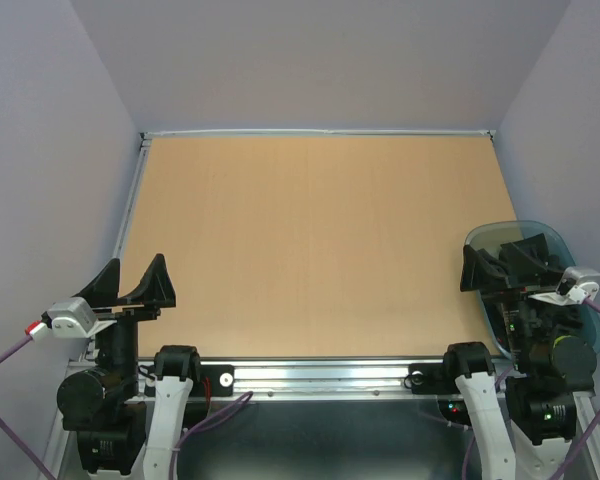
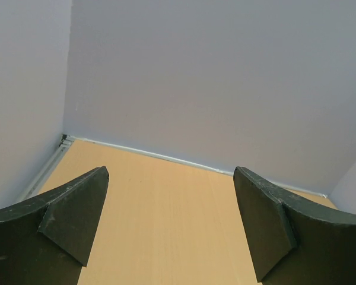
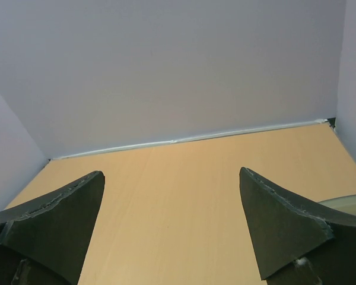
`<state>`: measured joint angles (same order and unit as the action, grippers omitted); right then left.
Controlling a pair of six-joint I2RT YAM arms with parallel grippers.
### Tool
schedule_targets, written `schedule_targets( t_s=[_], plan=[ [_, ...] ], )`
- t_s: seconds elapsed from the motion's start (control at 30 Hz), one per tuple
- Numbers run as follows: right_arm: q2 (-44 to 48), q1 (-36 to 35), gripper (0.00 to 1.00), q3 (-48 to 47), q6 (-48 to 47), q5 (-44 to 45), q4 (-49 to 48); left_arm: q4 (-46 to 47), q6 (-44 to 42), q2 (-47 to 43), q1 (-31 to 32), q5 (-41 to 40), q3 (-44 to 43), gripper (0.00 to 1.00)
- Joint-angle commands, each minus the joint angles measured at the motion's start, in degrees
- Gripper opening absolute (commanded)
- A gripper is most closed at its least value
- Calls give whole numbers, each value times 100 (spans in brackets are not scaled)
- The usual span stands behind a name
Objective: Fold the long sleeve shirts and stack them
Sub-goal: Grab the shirt from the pile
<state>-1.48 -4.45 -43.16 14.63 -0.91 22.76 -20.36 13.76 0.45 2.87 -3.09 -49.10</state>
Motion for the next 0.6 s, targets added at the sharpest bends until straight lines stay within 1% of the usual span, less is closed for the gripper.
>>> schedule_targets(
  t_s=[0.0, 0.13, 0.23, 0.27, 0.3, 0.33, 0.4, 0.43, 0.47, 0.5, 0.53, 0.57],
  plan=[
    [25, 5, 100, -255, -162, -67, -9, 340, 65, -1056, -24, 116, 59, 99],
    [-46, 14, 100, -79, -5, 73, 17, 384, 127, -1029, -15, 142, 111, 99],
    [-247, 14, 100, 61, 162, 310, 18, 375, 258, -968, -24, 142, 155, 99],
    [-396, 14, 100, 88, 267, 563, 35, 384, 320, -942, -15, 142, 190, 99],
    [-554, 14, 100, 88, 547, 731, 61, 392, 390, -906, -15, 142, 225, 99],
    [-904, 14, 100, 19, 628, 854, 96, 401, 530, -828, -24, 186, 304, 99],
    [-1239, 14, 100, -35, 707, 838, 105, 401, 680, -713, -24, 247, 427, 99],
    [-1641, 14, 100, -122, 768, 907, 123, 410, 837, -556, -24, 274, 471, 99],
    [-1837, 14, 100, -184, 839, 1082, 219, 419, 917, -450, -24, 283, 506, 99],
    [-2248, 14, 100, -350, 1013, 1188, 289, 419, 962, -240, -24, 457, 550, 99],
    [-2252, 5, 100, -351, 1085, 1302, 386, 427, 988, -125, -24, 502, 568, 99],
    [-2635, 14, 100, -525, 1260, 1478, 561, 454, 1032, -98, -24, 564, 586, 99]
  ],
)
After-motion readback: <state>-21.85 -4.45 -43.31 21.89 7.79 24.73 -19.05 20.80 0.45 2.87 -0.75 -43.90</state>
